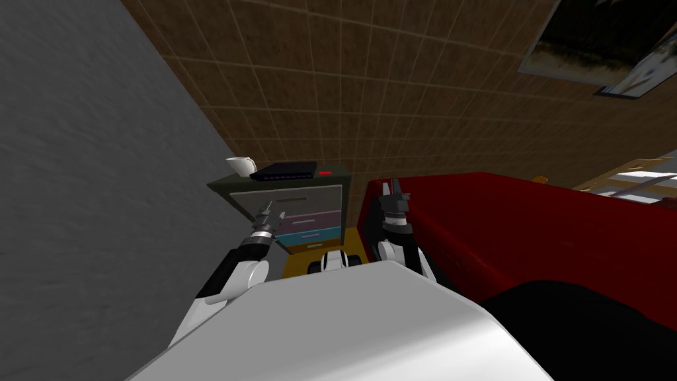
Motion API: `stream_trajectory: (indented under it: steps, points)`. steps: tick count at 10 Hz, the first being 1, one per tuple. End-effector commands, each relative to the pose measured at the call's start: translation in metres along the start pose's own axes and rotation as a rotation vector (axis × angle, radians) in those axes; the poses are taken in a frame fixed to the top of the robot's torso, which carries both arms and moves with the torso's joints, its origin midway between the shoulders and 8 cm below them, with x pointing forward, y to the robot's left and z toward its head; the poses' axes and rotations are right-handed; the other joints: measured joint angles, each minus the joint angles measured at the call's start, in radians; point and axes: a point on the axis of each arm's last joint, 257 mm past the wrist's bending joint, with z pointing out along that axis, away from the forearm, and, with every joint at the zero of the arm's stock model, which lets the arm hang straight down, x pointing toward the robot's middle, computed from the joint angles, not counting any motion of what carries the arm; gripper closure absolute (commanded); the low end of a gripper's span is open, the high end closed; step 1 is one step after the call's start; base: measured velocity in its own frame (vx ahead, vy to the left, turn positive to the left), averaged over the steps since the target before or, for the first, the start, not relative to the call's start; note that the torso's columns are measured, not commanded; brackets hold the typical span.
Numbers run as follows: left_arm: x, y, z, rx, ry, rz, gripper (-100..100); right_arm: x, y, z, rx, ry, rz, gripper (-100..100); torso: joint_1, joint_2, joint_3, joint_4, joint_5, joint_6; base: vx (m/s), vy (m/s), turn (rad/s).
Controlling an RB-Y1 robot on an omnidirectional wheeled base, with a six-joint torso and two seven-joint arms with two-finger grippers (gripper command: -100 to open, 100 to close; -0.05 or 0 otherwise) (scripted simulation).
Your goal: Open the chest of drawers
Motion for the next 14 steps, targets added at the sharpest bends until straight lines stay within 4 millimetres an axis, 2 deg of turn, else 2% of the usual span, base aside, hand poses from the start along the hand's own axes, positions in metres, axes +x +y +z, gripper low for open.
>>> stream_trajectory:
  steps: [1, 3, 4, 5, 11, 12, 14]
  points:
    - [0.000, 0.000, -0.001, -0.005, -0.002, 0.000, -100, 0.000, 0.000, 0.000, 0.000, 0.000, 0.000, 0, -0.001, 0.001, 0.001, 0.001, 0.000, 0.000, 0.103, -0.001, -0.001]
    - [-0.003, -0.006, 0.009, -0.005, -0.007, 0.000, -100, 0.000, 0.000, 0.000, 0.000, 0.000, 0.000, 0, -0.001, 0.008, 0.005, 0.003, 0.000, 0.000, 0.056, -0.003, -0.028]
    - [-0.003, -0.006, 0.006, -0.003, -0.005, 0.000, -100, 0.000, 0.000, 0.000, 0.000, 0.000, 0.000, 0, -0.001, 0.006, 0.004, 0.002, 0.000, 0.000, 0.023, 0.000, -0.004]
    - [-0.001, -0.001, 0.000, -0.007, -0.002, 0.000, 100, 0.000, 0.000, 0.000, 0.000, 0.000, 0.000, 0, -0.001, 0.004, 0.003, 0.001, 0.000, 0.000, -0.036, 0.007, 0.037]
    - [0.003, -0.008, -0.004, -0.010, 0.006, 0.000, 100, 0.000, 0.000, 0.000, 0.000, 0.000, 0.000, 0, -0.001, 0.004, 0.002, 0.001, 0.000, 0.000, -0.113, -0.005, 0.017]
    - [0.000, -0.005, -0.001, -0.011, 0.001, -0.001, -100, 0.000, 0.000, 0.000, 0.000, 0.000, 0.000, 0, -0.001, -0.002, -0.001, 0.000, 0.000, 0.000, 0.073, 0.000, -0.027]
    - [-0.001, -0.003, 0.002, -0.010, -0.002, -0.001, -100, 0.000, 0.000, 0.000, 0.000, 0.000, 0.000, 0, 0.000, -0.010, -0.006, -0.003, 0.000, 0.000, 0.148, 0.005, -0.020]
